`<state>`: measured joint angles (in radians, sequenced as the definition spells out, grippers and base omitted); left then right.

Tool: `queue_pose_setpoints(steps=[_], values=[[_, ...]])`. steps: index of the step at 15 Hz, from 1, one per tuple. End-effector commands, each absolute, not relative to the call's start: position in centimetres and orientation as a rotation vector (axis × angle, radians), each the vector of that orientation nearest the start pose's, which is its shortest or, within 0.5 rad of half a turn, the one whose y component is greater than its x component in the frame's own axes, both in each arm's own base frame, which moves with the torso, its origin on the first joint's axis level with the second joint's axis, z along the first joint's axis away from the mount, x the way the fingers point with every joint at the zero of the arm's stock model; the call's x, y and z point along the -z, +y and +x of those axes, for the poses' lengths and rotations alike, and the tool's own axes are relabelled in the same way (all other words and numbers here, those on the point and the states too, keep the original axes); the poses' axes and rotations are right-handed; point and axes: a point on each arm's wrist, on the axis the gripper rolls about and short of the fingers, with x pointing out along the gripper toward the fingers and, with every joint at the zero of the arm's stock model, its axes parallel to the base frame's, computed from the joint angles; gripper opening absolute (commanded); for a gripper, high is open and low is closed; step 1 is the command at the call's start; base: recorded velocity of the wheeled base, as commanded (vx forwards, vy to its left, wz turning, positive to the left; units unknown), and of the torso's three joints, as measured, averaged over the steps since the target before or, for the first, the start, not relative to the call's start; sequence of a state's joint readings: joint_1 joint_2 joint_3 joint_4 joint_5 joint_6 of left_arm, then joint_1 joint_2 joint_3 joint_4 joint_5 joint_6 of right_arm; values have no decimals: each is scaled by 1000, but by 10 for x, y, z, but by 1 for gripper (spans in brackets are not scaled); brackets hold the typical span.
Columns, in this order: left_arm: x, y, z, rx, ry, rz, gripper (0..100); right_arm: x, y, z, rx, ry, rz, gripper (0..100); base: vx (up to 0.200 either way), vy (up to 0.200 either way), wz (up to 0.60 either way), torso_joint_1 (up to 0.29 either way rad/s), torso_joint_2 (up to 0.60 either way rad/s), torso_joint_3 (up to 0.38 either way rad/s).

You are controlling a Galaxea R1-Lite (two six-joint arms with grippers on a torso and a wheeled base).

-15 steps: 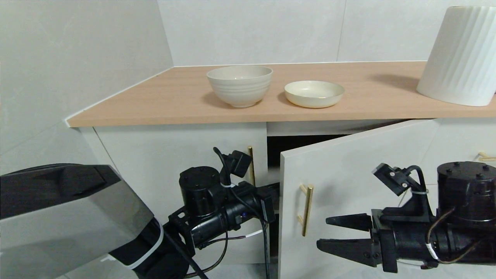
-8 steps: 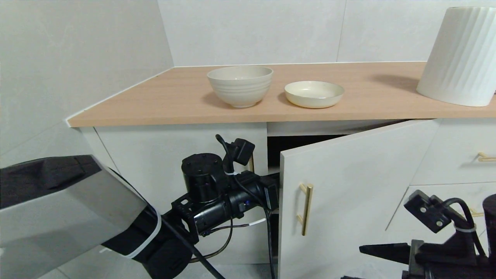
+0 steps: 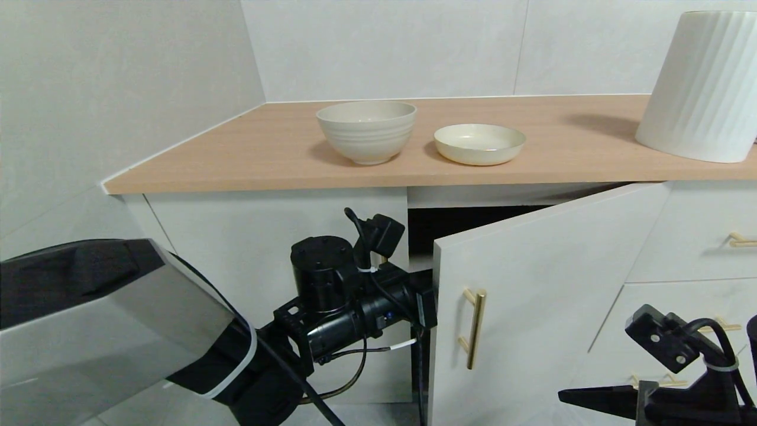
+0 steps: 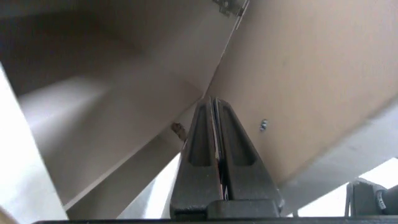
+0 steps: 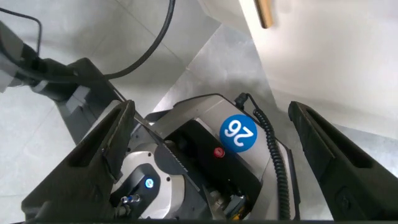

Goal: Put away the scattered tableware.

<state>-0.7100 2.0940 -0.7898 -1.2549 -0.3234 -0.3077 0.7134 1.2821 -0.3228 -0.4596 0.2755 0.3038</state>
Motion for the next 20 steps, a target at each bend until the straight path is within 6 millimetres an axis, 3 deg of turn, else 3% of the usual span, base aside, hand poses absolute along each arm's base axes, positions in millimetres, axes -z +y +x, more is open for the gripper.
queue_pose_setpoints(steps=[1,3,9,17,20], values=[[-103,-251,275,1027,217,-268,0,-136,114,124,-873,667,156,100,0,0,0,0,0,0],[-103,-253,275,1030,216,-268,0,-135,115,124,-874,671,154,100,0,0,0,0,0,0],[-98,-256,279,1029,221,-267,0,-134,113,122,-872,674,150,100,-200,0,0,1,1,4],[-89,-264,287,1028,225,-266,0,-133,114,123,-871,679,149,100,0,0,0,0,0,0],[-84,-266,290,1028,228,-266,0,-134,113,122,-873,673,150,100,-200,0,0,7,4,-1]])
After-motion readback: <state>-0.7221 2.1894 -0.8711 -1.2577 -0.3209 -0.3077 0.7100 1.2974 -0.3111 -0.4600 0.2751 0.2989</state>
